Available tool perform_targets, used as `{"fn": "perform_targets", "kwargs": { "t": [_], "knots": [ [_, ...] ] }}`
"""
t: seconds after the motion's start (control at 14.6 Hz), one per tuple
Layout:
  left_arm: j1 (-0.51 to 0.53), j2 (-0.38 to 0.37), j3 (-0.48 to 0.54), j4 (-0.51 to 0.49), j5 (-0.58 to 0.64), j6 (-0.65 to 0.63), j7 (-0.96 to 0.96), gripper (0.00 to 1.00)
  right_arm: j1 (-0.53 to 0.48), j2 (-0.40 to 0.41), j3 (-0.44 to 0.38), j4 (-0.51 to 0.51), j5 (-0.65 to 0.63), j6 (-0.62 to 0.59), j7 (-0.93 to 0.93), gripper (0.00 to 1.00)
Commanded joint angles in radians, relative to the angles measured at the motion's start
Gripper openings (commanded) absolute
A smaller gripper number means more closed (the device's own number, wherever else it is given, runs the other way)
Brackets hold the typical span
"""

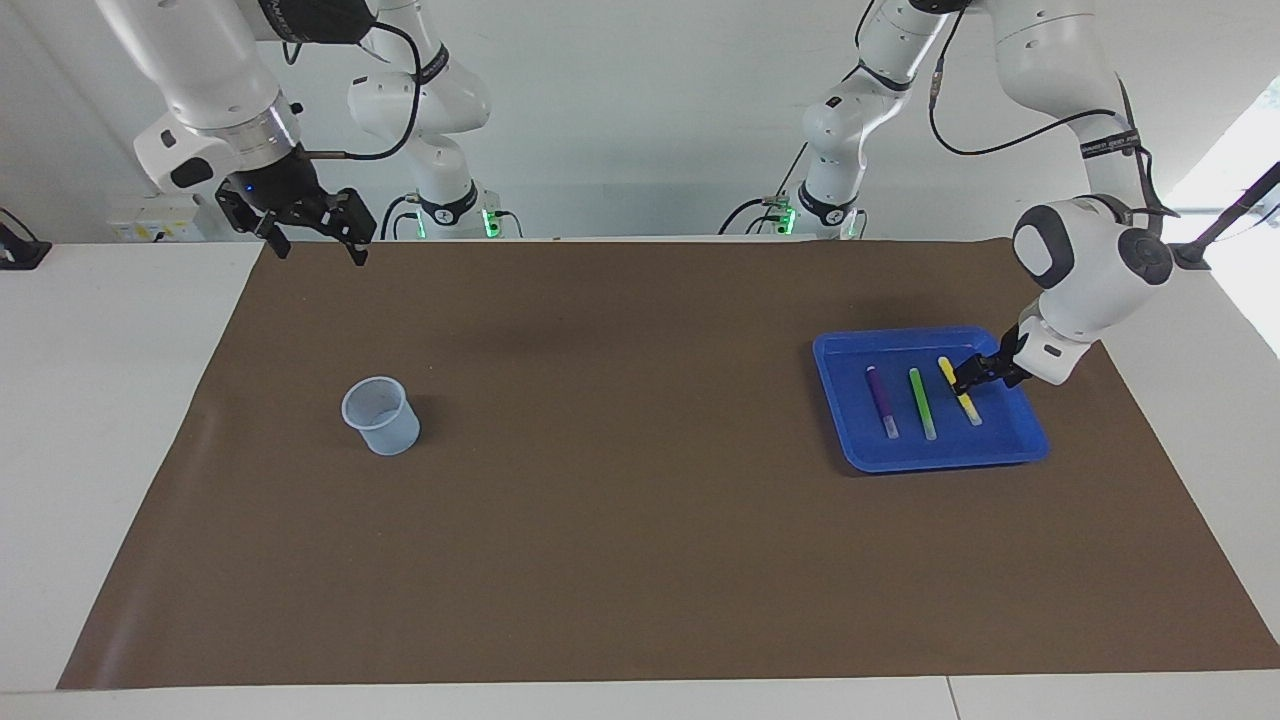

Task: Right arm passes pens to left for tray arrangement

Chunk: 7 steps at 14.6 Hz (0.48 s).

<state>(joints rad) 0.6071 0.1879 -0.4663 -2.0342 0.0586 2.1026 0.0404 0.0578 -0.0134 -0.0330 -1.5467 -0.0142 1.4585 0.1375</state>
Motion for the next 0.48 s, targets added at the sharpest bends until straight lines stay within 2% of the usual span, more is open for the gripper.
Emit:
{"fn": "perform_targets", "kwargs": {
  "t": [0.0,0.21,0.41],
  "knots": [
    [-0.032,-0.025,0.002,0.057,0.01,-0.073,-0.007,1.0,-0.009,0.0,0.008,0.008,-0.01,-0.006,-0.065,1.0],
    [-0.079,-0.031,0.002,0.156,0.01,-0.197,-0.048,1.0,-0.009,0.0,0.008,0.005,-0.006,0.0,-0.067,1.0],
    [-0.121,-0.05,0.002,0.213,0.009,-0.284,-0.097,1.0,-0.009,-0.003,0.008,-0.007,-0.003,0.013,-0.064,1.0]
  ]
}}
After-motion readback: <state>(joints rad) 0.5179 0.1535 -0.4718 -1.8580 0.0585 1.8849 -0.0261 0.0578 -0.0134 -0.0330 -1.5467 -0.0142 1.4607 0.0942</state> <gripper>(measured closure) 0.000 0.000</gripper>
